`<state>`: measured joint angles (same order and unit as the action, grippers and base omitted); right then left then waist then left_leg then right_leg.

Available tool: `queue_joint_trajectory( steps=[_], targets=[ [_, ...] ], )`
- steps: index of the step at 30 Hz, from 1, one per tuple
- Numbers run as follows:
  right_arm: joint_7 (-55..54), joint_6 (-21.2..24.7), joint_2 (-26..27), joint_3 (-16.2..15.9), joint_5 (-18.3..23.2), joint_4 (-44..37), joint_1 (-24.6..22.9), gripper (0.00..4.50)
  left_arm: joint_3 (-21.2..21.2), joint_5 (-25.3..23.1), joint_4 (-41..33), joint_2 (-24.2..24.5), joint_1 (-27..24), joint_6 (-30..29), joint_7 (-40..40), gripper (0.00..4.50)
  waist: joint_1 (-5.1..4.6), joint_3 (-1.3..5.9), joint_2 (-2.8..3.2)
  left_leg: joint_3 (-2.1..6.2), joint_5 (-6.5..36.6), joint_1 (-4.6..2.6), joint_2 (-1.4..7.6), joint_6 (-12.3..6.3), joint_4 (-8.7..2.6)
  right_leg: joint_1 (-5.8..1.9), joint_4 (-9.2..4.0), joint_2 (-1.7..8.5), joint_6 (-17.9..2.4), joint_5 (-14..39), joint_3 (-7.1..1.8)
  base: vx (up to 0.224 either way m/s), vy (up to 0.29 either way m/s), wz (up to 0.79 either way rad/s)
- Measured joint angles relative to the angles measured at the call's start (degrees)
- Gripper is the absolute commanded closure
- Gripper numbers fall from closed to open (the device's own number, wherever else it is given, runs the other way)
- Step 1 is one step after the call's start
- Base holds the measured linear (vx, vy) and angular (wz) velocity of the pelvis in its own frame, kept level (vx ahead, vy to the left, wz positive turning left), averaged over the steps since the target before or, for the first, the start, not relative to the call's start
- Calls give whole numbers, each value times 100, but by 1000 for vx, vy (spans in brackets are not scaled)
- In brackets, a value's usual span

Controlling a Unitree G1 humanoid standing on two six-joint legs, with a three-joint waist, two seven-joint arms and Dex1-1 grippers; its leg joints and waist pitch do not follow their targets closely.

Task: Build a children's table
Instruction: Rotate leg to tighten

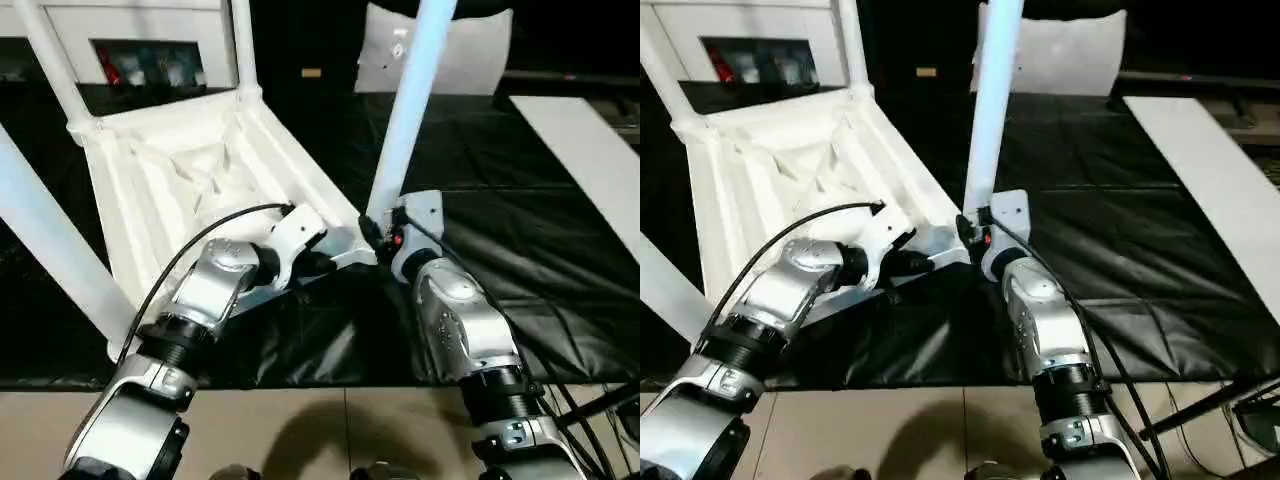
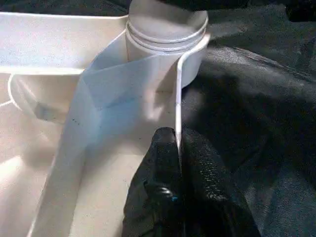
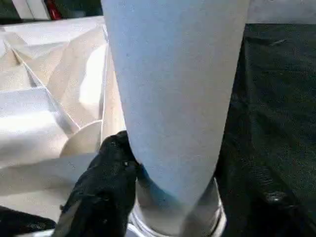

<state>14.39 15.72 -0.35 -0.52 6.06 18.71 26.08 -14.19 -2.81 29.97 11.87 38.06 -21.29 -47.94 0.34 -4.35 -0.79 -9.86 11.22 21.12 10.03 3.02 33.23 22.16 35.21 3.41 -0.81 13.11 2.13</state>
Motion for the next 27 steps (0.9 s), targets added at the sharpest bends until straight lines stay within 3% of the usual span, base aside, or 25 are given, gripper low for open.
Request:
queue_joint_trajectory(
  steps=[8,11,16,17,21,23,27],
  targets=[
    [1753,-577,-1076,-335,60,-11,-275,99,-177,-27,-228,417,-190,502,-505,450,15,-17,12,-1,-11,7,6,-18,-18,0,-20,-1,0,0,16,0,0,0],
    [2722,-597,-1579,-393,292,-18,-385,91,-201,93,-328,665,-294,697,-960,450,18,-37,14,-1,-13,7,7,-21,-18,0,-19,-1,0,0,17,0,0,0],
    [3852,-749,-1963,-457,566,-4,-368,91,-263,209,-335,1023,-376,1060,-1661,450,45,-55,18,-2,-16,9,7,-26,-16,0,-18,-1,-1,0,18,0,0,0],
    [4088,-786,-2018,-471,619,25,-305,117,-281,225,-324,1111,-376,1159,-1834,450,56,-57,20,-2,-16,9,7,-26,-15,1,-18,-1,-1,0,18,0,0,0],
    [4750,-974,-2153,-622,730,235,-79,130,-365,309,-257,1278,-374,1408,-2254,450,151,-57,20,-3,-15,13,7,-27,-10,0,-18,1,-2,0,19,0,0,0],
    [5240,-985,-2277,-775,737,377,19,168,-411,323,-231,1391,-373,1545,-2528,450,191,-57,20,-3,-12,18,7,-33,-5,0,-19,1,-5,1,21,0,0,0],
    [5892,-979,-2421,-904,782,565,140,203,-474,349,-229,1540,-363,1677,-2938,450,234,-58,14,-5,-5,25,8,-45,16,3,-9,4,-7,3,23,0,0,0]
  ],
)
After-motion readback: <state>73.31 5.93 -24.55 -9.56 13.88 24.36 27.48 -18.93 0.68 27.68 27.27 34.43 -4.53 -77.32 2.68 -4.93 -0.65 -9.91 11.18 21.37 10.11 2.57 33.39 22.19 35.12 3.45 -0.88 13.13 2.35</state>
